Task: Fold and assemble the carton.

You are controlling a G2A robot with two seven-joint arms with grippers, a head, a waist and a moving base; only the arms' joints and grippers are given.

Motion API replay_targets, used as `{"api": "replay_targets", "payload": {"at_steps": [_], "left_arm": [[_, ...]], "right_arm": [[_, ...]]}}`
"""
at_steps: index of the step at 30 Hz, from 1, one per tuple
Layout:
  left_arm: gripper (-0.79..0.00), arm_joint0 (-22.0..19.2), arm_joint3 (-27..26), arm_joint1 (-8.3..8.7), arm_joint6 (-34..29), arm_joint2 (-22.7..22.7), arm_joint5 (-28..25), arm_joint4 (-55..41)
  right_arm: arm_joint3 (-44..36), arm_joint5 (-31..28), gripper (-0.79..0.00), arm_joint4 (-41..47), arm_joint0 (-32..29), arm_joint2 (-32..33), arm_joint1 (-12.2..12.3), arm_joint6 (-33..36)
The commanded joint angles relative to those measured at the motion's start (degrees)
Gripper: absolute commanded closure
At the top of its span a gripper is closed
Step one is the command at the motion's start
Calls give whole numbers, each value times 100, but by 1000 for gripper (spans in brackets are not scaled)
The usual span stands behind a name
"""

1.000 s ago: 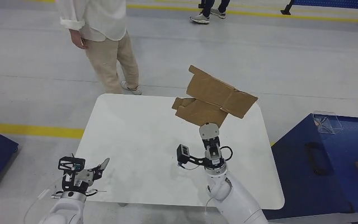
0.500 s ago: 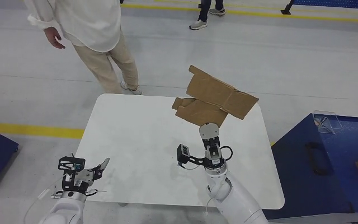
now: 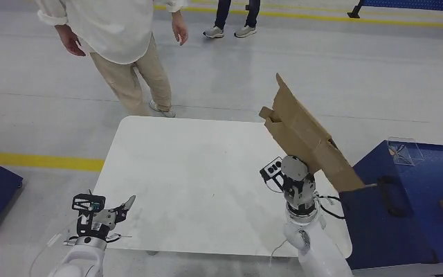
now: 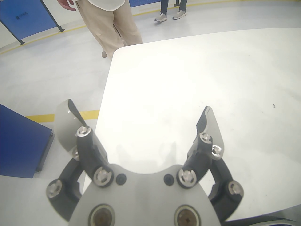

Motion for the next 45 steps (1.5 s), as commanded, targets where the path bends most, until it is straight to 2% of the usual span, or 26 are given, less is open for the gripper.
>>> {"api": "replay_targets", "payload": {"at_steps": [1, 3, 9, 13, 17, 28, 30, 32, 35, 38, 45], "left_arm": [[-785, 0, 0, 0, 0, 0, 0, 0], [-785, 0, 0, 0, 0, 0, 0, 0], [-785, 0, 0, 0, 0, 0, 0, 0], [-785, 0, 0, 0, 0, 0, 0, 0], [-785, 0, 0, 0, 0, 0, 0, 0], [-785, 0, 0, 0, 0, 0, 0, 0], [-785, 0, 0, 0, 0, 0, 0, 0], [-785, 0, 0, 0, 0, 0, 0, 0], [-785, 0, 0, 0, 0, 0, 0, 0], [-785, 0, 0, 0, 0, 0, 0, 0], [-785, 0, 0, 0, 0, 0, 0, 0]], "right_arm": [[-292, -1082, 0, -1017, -226, 295, 33, -97], [-580, -1908, 0, -1743, -437, 505, 48, -367], [-1175, -3781, 0, -3528, -940, 787, 44, -951], [-1239, -5088, 0, -5008, -1130, 873, 25, -1238], [-1250, -6230, 0, -6080, -1305, 856, -32, -1817], [-1224, -6301, 0, -6229, -1319, 829, -41, -1922], [-1226, -6455, 0, -7024, -1295, 1007, -41, -2101], [-1305, -6915, 0, -7990, -1285, 1329, -61, -2466], [-1842, -7068, 0, -9766, -1272, 2134, -122, -3209], [-2719, -7068, 0, -11940, -1356, 2850, -220, -4236], [-3977, -6980, 0, -16651, -1711, 3390, -368, -7486]]}}
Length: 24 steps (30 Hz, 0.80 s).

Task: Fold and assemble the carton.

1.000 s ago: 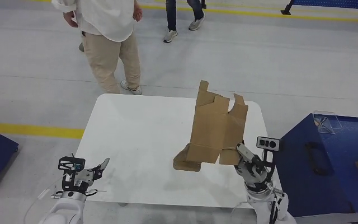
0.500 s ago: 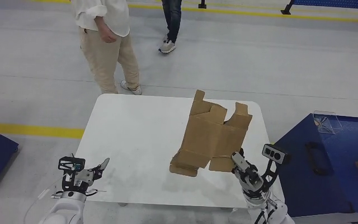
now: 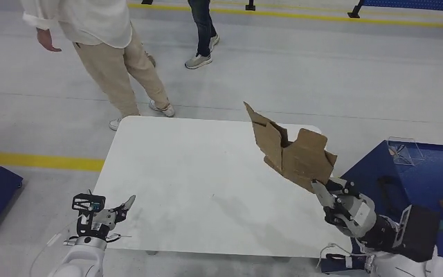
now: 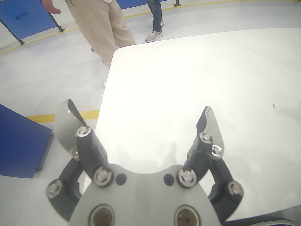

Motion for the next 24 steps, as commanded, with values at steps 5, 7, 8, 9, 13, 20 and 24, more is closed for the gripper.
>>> {"api": "replay_targets", "payload": {"at_steps": [5, 7, 8, 9, 13, 20, 24], "left_arm": [[-785, 0, 0, 0, 0, 0, 0, 0], [-785, 0, 0, 0, 0, 0, 0, 0], [-785, 0, 0, 0, 0, 0, 0, 0], [-785, 0, 0, 0, 0, 0, 0, 0], [-785, 0, 0, 0, 0, 0, 0, 0], [-785, 0, 0, 0, 0, 0, 0, 0], [-785, 0, 0, 0, 0, 0, 0, 0]], "right_arm": [[-202, 1536, 0, -5088, -379, -138, 46, -3906], [-202, 2778, 0, -6840, -774, -346, 119, -5123], [-202, 3492, 0, -7580, -1011, -405, 141, -5454], [-202, 4153, 0, -8137, -1247, -474, 151, -5642], [-202, 5666, 0, -9116, -1930, -729, 153, -5714], [-202, 5876, 0, -8669, -2369, -847, 181, -5613], [-202, 4362, 0, -6307, -2295, -407, 225, -5844]]}}
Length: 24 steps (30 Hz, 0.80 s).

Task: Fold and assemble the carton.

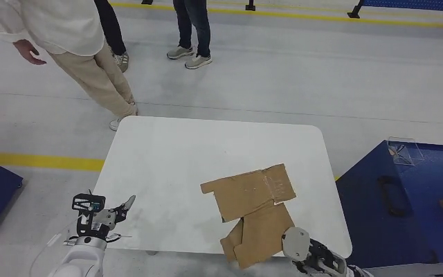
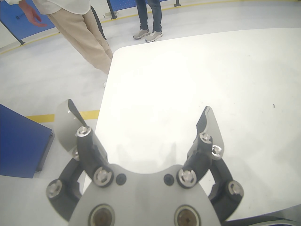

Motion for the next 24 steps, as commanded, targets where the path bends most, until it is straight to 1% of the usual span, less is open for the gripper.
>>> {"api": "replay_targets", "payload": {"at_steps": [1, 5, 7, 9, 10, 13, 17, 18, 21, 23, 24], "left_arm": [[-785, 0, 0, 0, 0, 0, 0, 0], [-785, 0, 0, 0, 0, 0, 0, 0], [-785, 0, 0, 0, 0, 0, 0, 0], [-785, 0, 0, 0, 0, 0, 0, 0], [-785, 0, 0, 0, 0, 0, 0, 0], [-785, 0, 0, 0, 0, 0, 0, 0], [-785, 0, 0, 0, 0, 0, 0, 0], [-785, 0, 0, 0, 0, 0, 0, 0], [-785, 0, 0, 0, 0, 0, 0, 0], [-785, 0, 0, 0, 0, 0, 0, 0], [-785, 0, 0, 0, 0, 0, 0, 0]], "right_arm": [[24, -1039, 0, 1635, 58, 315, 27, -42], [586, -3235, 0, 3950, 450, 724, 126, 140], [1057, -4210, 0, 4858, 753, 749, 190, 597], [1559, -4920, 0, 5860, 1069, 496, 260, 1360], [1789, -4920, 0, 6343, 1189, 237, 307, 1666], [2374, -4920, 0, 7837, 1528, -712, 515, 2918], [3183, -4920, 0, 10089, 2118, -1902, 825, 4812], [3386, -4920, 0, 10565, 2277, -2082, 890, 5244], [3960, -4920, 0, 11848, 2627, -2511, 1015, 6124], [4189, -4920, 0, 12502, 2781, -2729, 1065, 6570], [4232, -4920, 0, 12665, 2825, -2769, 1079, 6698]]}}
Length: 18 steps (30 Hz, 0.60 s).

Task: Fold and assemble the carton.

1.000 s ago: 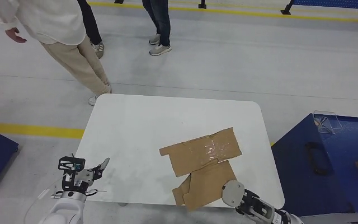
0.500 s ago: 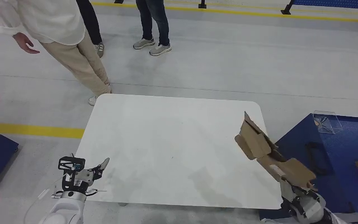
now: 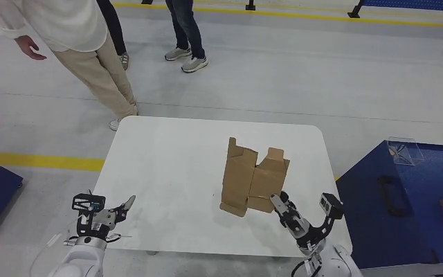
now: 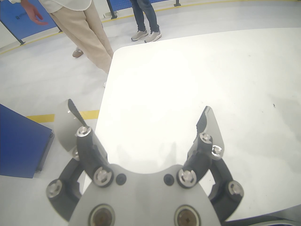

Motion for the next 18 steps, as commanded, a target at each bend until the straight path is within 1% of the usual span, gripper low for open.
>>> {"api": "replay_targets", "payload": {"at_steps": [1, 14, 15, 16, 18], "left_arm": [[-785, 0, 0, 0, 0, 0, 0, 0], [-785, -3, -1, -1, 5, -3, 1, -12], [-785, -1, -10, -2, -16, 13, -100, -57], [-785, 17, -20, -1, -164, 27, -265, -188], [-785, 10, -177, -1, -548, -3, -651, -734]], "right_arm": [[51, 0, 0, 363, 44, -49, 13, 206], [51, 0, 0, 363, 44, -49, 13, 206], [51, 0, 0, 363, 44, -49, 13, 206], [51, 0, 0, 363, 44, -49, 13, 206], [51, 0, 0, 363, 44, -49, 13, 206]]}}
